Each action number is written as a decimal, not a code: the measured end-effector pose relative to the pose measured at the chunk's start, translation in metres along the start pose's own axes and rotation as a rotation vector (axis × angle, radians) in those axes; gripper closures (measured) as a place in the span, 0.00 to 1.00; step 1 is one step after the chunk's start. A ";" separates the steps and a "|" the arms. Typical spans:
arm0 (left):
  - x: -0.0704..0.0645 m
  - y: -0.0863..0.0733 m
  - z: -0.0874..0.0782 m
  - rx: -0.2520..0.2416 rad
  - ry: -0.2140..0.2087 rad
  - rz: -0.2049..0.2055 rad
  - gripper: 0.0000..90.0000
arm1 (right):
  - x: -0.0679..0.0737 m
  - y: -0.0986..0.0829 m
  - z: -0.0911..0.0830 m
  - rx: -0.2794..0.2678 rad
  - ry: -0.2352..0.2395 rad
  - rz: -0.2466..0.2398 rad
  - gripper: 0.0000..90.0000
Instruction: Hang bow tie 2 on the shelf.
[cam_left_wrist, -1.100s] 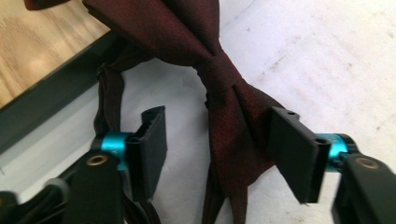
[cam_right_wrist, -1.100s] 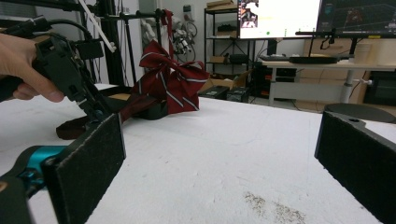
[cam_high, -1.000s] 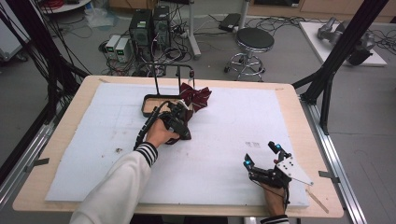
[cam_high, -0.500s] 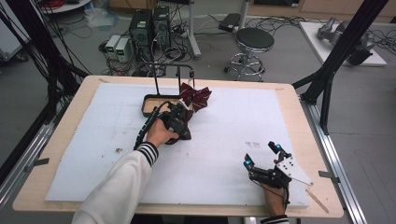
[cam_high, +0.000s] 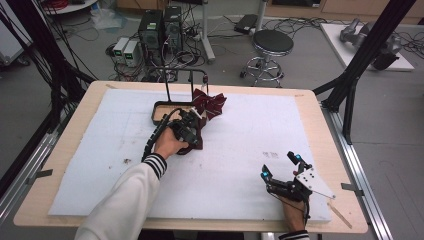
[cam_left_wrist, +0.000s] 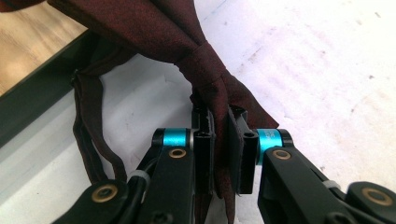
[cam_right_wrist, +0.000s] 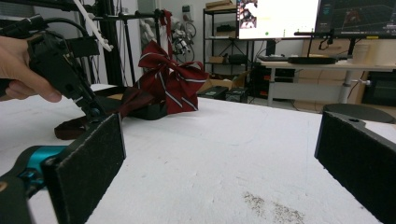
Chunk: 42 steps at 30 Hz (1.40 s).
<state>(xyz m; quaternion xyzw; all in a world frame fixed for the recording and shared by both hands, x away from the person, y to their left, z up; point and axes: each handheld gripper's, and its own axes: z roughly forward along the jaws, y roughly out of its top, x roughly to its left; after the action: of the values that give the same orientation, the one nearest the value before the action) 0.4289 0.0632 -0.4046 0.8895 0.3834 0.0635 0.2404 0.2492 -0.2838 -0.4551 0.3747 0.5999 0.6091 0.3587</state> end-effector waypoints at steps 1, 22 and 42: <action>0.000 -0.001 -0.002 -0.003 -0.001 0.006 0.91 | 0.000 0.000 0.000 -0.003 0.000 -0.004 0.01; 0.010 -0.014 -0.057 -0.170 0.015 0.086 0.91 | 0.000 0.000 0.000 0.002 -0.002 -0.005 0.01; 0.025 -0.017 -0.099 -0.260 0.070 0.098 0.91 | 0.000 0.000 0.000 0.008 -0.005 0.000 0.01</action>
<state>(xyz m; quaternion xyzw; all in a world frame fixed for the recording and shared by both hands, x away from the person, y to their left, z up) 0.4055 0.1288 -0.3277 0.8657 0.3365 0.1554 0.3364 0.2494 -0.2833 -0.4551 0.3777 0.6015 0.6056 0.3588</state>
